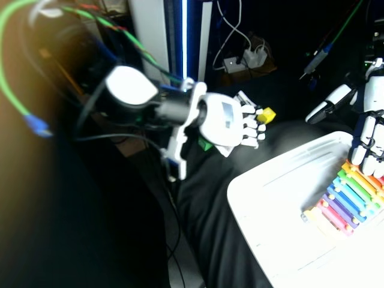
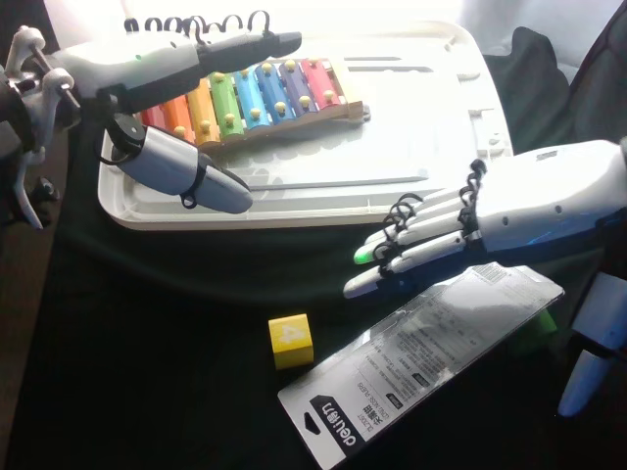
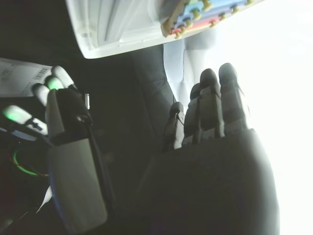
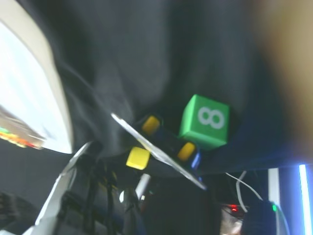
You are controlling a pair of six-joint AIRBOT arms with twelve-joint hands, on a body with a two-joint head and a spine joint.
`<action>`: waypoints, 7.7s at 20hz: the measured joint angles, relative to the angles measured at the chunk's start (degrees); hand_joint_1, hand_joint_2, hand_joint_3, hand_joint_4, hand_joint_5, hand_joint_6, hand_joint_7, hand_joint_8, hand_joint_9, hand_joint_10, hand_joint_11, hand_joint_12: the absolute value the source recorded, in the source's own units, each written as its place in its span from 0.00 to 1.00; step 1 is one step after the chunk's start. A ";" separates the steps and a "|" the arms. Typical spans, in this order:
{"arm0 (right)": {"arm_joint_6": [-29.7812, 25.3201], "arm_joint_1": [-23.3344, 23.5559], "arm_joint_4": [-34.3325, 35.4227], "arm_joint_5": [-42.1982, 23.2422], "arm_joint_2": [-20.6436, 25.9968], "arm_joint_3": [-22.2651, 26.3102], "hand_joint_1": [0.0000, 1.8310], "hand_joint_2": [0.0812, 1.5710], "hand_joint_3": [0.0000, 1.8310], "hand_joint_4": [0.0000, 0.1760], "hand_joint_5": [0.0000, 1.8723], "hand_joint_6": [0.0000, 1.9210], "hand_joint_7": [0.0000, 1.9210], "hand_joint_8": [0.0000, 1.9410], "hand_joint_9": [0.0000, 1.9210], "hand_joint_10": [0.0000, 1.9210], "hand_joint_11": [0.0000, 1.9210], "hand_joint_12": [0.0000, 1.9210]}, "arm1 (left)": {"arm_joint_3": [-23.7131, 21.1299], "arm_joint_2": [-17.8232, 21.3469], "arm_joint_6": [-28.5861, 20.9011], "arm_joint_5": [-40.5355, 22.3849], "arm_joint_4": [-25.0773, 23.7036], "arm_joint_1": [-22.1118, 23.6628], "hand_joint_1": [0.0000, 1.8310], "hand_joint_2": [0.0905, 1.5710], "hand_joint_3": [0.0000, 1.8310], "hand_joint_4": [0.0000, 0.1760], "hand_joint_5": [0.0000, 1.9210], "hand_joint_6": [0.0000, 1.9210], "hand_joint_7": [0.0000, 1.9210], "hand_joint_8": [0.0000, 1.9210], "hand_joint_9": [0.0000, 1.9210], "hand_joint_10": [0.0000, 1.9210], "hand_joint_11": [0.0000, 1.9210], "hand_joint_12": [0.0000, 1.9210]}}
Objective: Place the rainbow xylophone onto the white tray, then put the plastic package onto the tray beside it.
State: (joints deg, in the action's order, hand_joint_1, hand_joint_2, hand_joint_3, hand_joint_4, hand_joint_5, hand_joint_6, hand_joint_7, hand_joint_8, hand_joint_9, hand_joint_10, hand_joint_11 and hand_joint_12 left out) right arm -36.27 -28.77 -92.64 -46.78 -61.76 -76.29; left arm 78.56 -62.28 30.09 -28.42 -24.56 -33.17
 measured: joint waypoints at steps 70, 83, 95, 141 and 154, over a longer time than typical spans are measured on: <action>8.63 4.00 11.93 3.06 0.33 -5.99 0.70 0.68 0.00 0.00 0.50 0.44 0.61 0.46 0.77 0.32 0.64 0.63 | -0.07 0.31 0.17 -2.14 3.13 -2.73 0.49 0.54 0.00 0.85 0.00 0.00 0.10 0.00 0.14 0.00 0.03 0.22; 17.03 6.86 23.30 3.69 2.10 -6.82 0.63 0.71 0.00 0.00 0.50 0.54 0.63 0.97 0.75 0.99 0.80 1.00 | -0.07 0.66 0.17 -2.78 4.85 -3.56 0.57 0.56 0.00 1.00 0.00 0.00 0.11 0.00 0.15 0.00 0.00 0.20; 17.14 11.15 23.85 5.18 -0.61 -11.10 0.68 0.73 0.00 0.00 0.45 0.51 0.50 0.64 0.52 0.68 0.47 0.94 | -0.33 0.79 0.20 -2.71 4.83 -3.80 0.60 0.57 0.00 0.99 0.00 0.00 0.12 0.00 0.14 0.00 0.00 0.20; 16.87 -0.70 35.76 11.28 -14.88 -24.76 0.74 0.74 0.00 0.00 0.40 0.60 0.42 0.53 0.46 0.70 0.38 0.74 | -1.55 1.75 0.20 -3.61 5.25 -5.03 0.61 0.56 0.00 0.95 0.00 0.00 0.10 0.00 0.14 0.00 0.00 0.22; 16.92 -0.70 36.17 11.02 -12.46 -22.51 0.38 0.48 0.00 1.00 0.00 0.00 0.00 0.00 0.00 0.00 0.00 0.06 | -2.10 2.10 0.22 -4.57 6.64 -5.88 0.55 0.58 0.00 0.92 0.00 0.00 0.08 0.00 0.12 0.00 0.00 0.21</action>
State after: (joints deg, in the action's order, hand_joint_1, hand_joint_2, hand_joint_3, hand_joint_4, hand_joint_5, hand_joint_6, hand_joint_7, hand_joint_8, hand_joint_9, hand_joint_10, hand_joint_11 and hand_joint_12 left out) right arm -19.35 -29.47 -56.47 -35.77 -74.22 -98.80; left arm 76.47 -60.18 30.30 -32.99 -17.91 -39.05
